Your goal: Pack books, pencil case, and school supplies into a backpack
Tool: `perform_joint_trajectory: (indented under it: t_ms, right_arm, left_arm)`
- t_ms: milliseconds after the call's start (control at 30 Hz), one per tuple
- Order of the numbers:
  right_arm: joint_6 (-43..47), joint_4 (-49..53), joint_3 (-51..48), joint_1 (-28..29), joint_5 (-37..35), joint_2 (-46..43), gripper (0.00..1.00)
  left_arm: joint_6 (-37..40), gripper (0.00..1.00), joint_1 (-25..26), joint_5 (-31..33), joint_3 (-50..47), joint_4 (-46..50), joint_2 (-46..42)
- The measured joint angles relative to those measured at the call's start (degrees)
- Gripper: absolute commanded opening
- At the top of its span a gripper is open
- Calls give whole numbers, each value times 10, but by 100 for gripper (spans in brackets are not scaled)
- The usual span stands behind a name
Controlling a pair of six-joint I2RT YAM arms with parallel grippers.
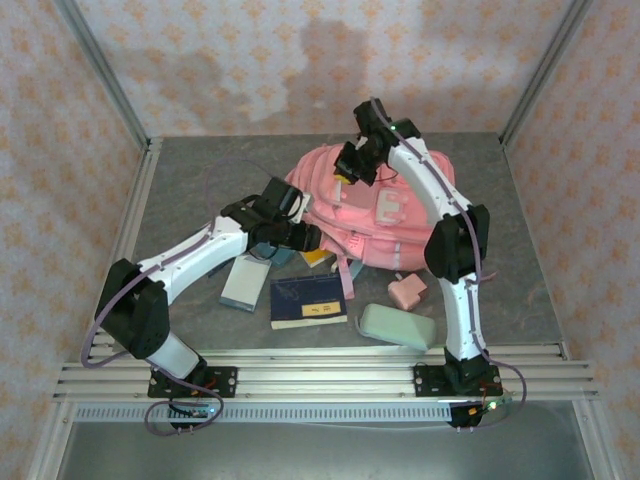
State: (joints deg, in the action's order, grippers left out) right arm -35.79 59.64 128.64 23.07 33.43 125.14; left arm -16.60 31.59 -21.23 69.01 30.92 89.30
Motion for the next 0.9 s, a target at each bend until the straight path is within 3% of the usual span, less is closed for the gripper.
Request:
perform_joint_trajectory:
  t_ms: [167,333,500,700,900]
  right_arm:
    - [-10,19,23,-14,31,-12,0]
    - [-14,36,33,-17,57,-17,0]
    - [-21,40,33,-19,80,-17,0]
    - [-30,40,33,-19,91,-17,0]
    - [-43,32,28,-20,103,-21,0]
  left_arm:
    - [24,63,10,-5,3,-7,1]
    - [49,63,23,3,20,-8,22]
    - [71,54,29,22,32,-11,56]
    - [86,53,35,42,46,-12,93]
    - [93,31,64,89,48,-19,101]
